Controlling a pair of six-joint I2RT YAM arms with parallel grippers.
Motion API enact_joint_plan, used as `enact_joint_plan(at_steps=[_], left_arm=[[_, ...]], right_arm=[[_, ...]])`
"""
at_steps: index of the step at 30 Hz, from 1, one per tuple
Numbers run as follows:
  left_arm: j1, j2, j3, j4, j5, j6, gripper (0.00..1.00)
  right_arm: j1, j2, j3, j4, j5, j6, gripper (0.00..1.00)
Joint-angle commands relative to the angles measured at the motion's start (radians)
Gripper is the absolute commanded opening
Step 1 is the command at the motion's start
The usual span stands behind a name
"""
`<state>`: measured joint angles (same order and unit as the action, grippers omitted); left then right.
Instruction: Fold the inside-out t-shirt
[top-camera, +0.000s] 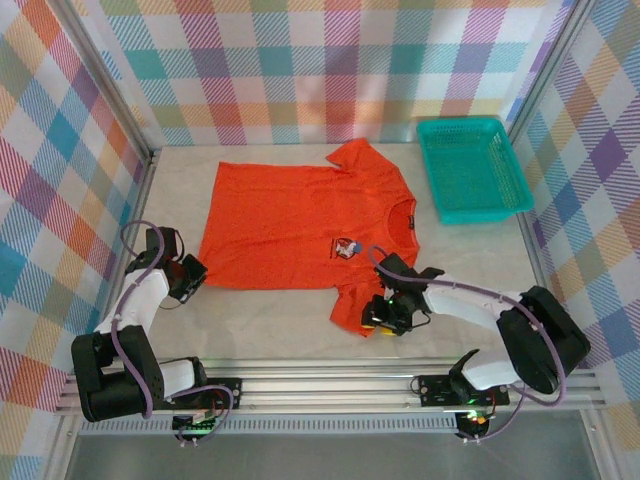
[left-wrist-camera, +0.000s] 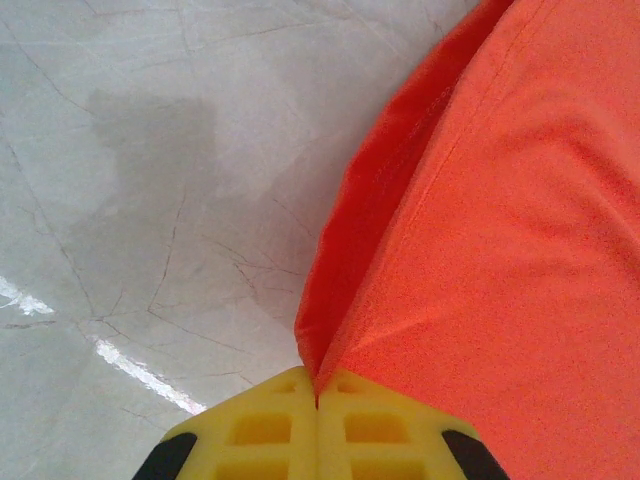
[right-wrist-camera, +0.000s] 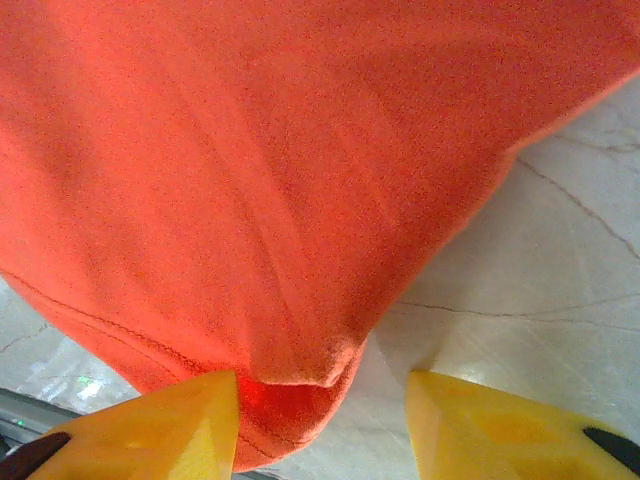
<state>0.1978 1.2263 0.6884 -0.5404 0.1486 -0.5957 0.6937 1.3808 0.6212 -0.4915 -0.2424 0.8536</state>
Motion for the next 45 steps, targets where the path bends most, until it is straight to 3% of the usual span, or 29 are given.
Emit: enact_joint_plan(at_steps=[1, 32, 40, 42, 45], left_arm=[[-0.005, -0.015, -0.01, -0.004, 0.002, -0.012, 0.01], [-0.005, -0.032, -0.021, -0.012, -0.006, -0.005, 0.0], [-0.004, -0.045, -0.023, -0.02, -0.01, -0.004, 0.0], [-0.005, -0.05, -0.023, -0.024, -0.012, -0.004, 0.0], [-0.005, -0.053, -0.021, -0.025, -0.01, -0.004, 0.0]], right_arm=[[0.007, 0.05, 0.021, 0.08, 0.015, 0.016, 0.46], [0.084, 0.035, 0.115, -0.012, 0.035, 0.031, 0.44], [0.083, 0.094, 0.106, 0.024, 0.026, 0.03, 0.44], [0.084, 0.105, 0.102, 0.029, 0.029, 0.027, 0.39], [0.084, 0.122, 0.098, 0.041, 0.026, 0.025, 0.23]])
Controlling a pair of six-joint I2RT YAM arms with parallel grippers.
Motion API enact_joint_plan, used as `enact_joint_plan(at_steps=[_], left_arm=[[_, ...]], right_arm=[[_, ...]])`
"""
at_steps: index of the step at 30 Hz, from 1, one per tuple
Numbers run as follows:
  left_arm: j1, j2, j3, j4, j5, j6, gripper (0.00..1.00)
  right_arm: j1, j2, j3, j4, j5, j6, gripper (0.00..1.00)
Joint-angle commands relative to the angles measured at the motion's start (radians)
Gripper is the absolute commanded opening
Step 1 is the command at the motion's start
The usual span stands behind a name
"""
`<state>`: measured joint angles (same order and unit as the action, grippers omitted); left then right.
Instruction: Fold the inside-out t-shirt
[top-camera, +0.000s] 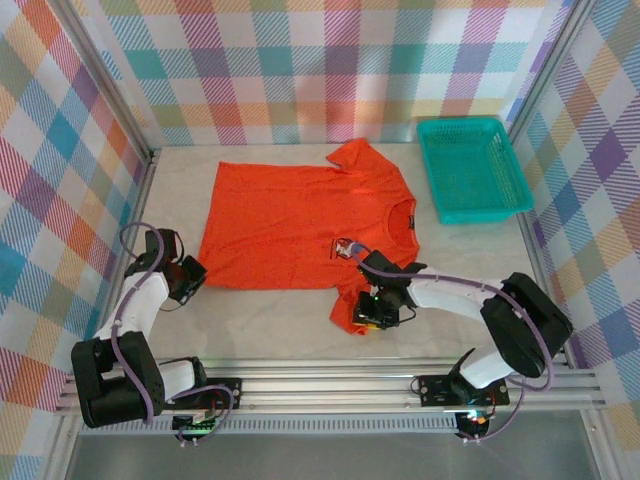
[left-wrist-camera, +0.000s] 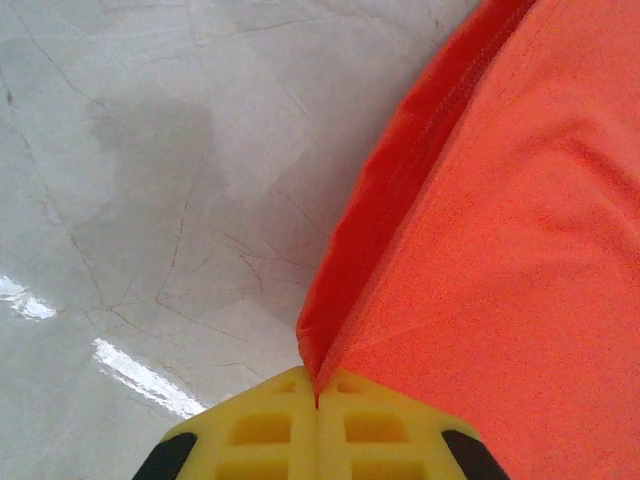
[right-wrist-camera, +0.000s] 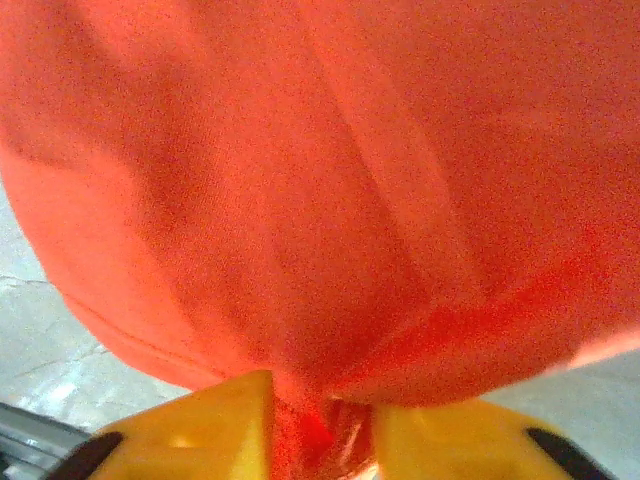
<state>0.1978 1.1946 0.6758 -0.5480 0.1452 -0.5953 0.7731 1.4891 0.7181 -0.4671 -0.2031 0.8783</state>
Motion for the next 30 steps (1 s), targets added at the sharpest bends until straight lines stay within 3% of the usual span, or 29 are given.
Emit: enact_joint_plan(at_steps=[1, 5, 9, 12, 18, 24, 30], left_arm=[[-0.004, -0.022, -0.007, -0.018, -0.006, -0.004, 0.0], [-0.004, -0.024, 0.027, -0.027, 0.007, -0.004, 0.0], [-0.004, -0.02, 0.143, -0.051, 0.022, -0.007, 0.0], [-0.005, -0.007, 0.258, -0.061, 0.044, -0.022, 0.0], [-0.006, 0.064, 0.39, -0.025, 0.089, -0.048, 0.0], [-0.008, 0.074, 0.453, -0.018, 0.159, -0.056, 0.0], [-0.008, -0.067, 0.692, -0.076, 0.152, -0.042, 0.0]], right_arm=[[0.005, 0.014, 0.001, 0.018, -0.014, 0.001, 0.18], [-0.001, -0.016, 0.073, -0.059, 0.048, -0.042, 0.0], [-0.075, -0.079, 0.231, -0.161, 0.182, -0.164, 0.0], [-0.161, -0.128, 0.35, -0.143, 0.266, -0.261, 0.0], [-0.308, -0.11, 0.502, -0.08, 0.224, -0.327, 0.0], [-0.328, -0.107, 0.596, -0.1, 0.205, -0.38, 0.0], [-0.328, -0.282, 0.806, -0.195, 0.223, -0.444, 0.0]])
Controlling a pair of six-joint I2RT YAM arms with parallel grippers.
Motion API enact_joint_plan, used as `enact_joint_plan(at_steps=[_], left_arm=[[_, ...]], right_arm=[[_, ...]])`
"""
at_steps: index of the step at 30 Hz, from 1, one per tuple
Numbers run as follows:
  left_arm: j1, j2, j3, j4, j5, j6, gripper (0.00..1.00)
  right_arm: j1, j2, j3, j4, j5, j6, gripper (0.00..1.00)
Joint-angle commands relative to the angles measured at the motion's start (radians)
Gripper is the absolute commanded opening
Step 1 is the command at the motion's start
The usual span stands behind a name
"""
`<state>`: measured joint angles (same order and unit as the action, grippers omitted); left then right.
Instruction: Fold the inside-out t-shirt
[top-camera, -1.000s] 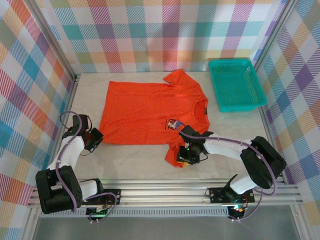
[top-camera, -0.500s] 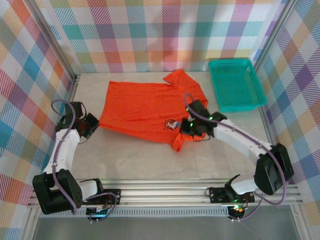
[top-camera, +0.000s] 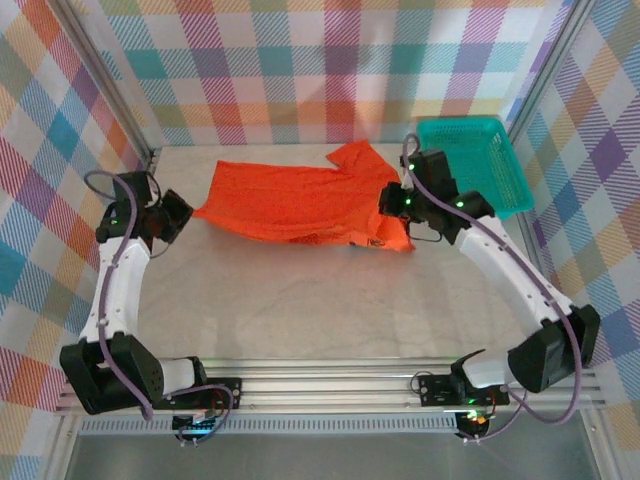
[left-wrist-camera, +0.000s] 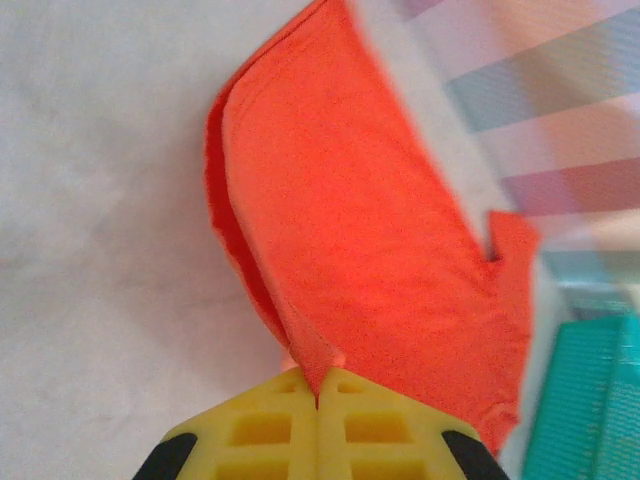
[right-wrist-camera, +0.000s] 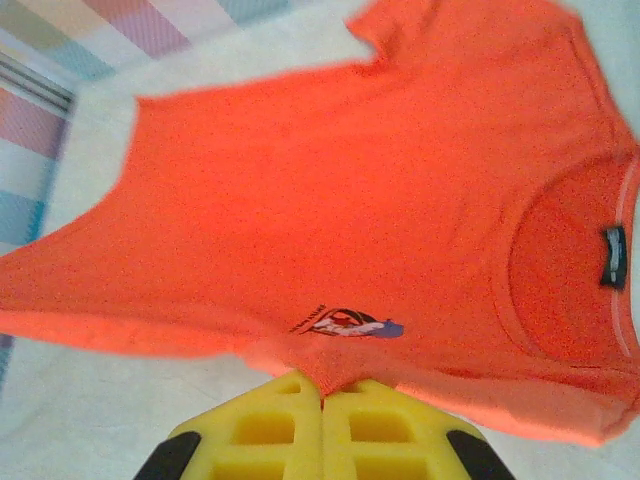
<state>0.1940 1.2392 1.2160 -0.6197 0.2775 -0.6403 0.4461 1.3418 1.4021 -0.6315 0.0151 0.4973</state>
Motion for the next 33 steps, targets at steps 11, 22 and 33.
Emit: enact_joint_plan(at_steps=[11, 22, 33], left_arm=[[-0.005, -0.264, 0.629, -0.025, -0.045, 0.008, 0.0], [-0.004, -0.249, 0.712, -0.038, -0.084, 0.06, 0.0], [-0.005, 0.02, 0.454, 0.144, -0.04, 0.052, 0.0]], right_arm=[[-0.001, -0.298, 0.533, -0.106, -0.001, -0.2, 0.0], [-0.001, -0.161, 0.83, -0.161, 0.099, -0.302, 0.0], [-0.04, 0.201, 0.844, -0.033, 0.281, -0.477, 0.0]])
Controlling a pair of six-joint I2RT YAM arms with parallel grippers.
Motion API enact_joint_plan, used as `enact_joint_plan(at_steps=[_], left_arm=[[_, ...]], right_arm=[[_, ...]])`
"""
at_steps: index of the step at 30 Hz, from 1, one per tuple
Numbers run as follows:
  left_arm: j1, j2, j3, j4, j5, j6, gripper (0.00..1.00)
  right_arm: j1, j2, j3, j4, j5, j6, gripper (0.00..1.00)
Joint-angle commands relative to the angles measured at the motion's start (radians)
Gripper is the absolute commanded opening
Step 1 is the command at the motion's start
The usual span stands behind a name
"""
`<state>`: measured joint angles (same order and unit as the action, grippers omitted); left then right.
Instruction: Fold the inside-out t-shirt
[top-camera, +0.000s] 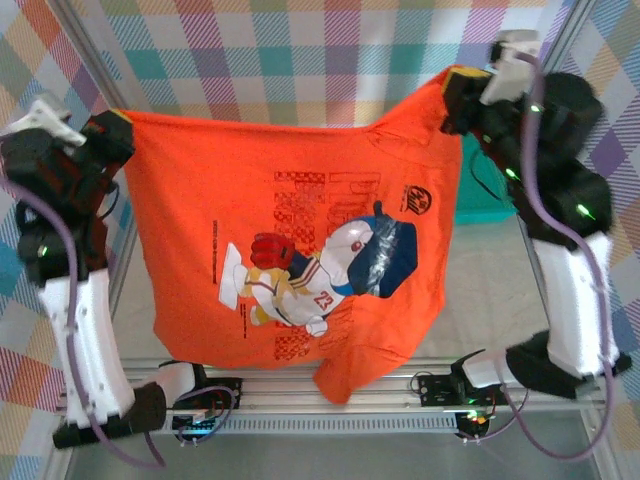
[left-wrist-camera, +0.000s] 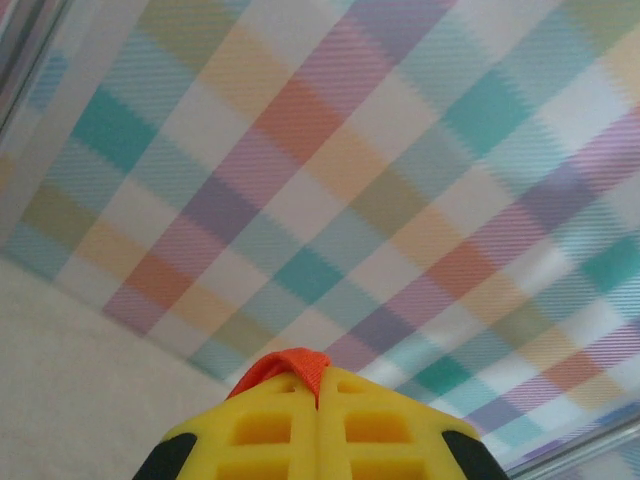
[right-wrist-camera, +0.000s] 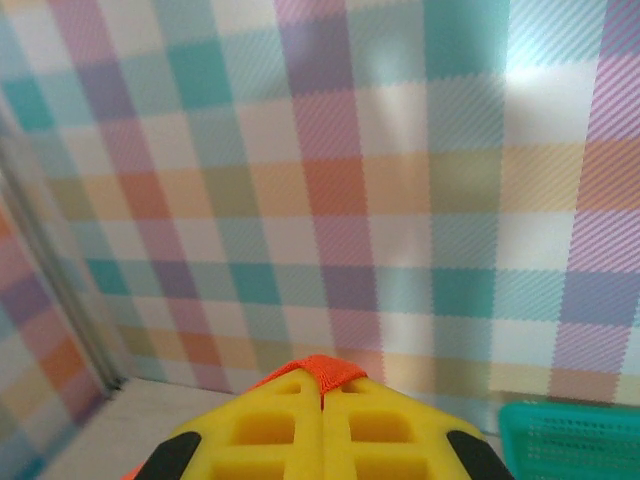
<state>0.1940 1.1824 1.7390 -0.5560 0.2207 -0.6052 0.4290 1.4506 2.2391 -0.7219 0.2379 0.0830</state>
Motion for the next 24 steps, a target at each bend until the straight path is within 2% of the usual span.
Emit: enact_joint_plan(at_steps=[1, 5, 9, 14, 17, 19, 21, 22, 23, 24], left_arm=[[-0.008, 0.114, -0.11, 0.115, 0.017, 0.015, 0.0], [-0.028, 0.28, -0.258, 0.287, 0.013, 0.002, 0.0], [-0.075, 0.505, -0.29, 0.421, -0.005, 0.008, 0.0], [-0.107, 0.85, -0.127, 0.458, -0.007, 0.024, 0.0], [-0.113, 1.026, 0.028, 0.41, 0.0, 0.024, 0.0], [-0.116, 1.118, 0.128, 0.37, 0.001, 0.023, 0.0], [-0.12, 1.204, 0.251, 0.308, 0.001, 0.028, 0.09], [-0.12, 1.24, 0.309, 0.269, 0.0, 0.032, 0.21], [-0.12, 1.275, 0.374, 0.219, 0.005, 0.037, 0.41], [-0.12, 1.299, 0.436, 0.181, 0.005, 0.043, 0.64]], right_arm=[[-0.034, 0.141, 0.015, 0.063, 0.049, -0.055, 0.0], [-0.083, 0.348, 0.068, 0.074, 0.016, -0.029, 0.0], [-0.122, 0.574, 0.112, 0.092, -0.023, 0.018, 0.0], [-0.15, 0.919, 0.323, 0.062, -0.05, 0.068, 0.0], [-0.161, 1.098, 0.478, 0.069, -0.056, 0.074, 0.0], [-0.165, 1.166, 0.514, 0.12, -0.048, 0.074, 0.0], [-0.175, 1.204, 0.505, 0.197, -0.059, 0.092, 0.01], [-0.181, 1.214, 0.506, 0.223, -0.063, 0.103, 0.11], [-0.187, 1.225, 0.509, 0.246, -0.076, 0.119, 0.32], [-0.196, 1.227, 0.515, 0.256, -0.104, 0.138, 0.5]])
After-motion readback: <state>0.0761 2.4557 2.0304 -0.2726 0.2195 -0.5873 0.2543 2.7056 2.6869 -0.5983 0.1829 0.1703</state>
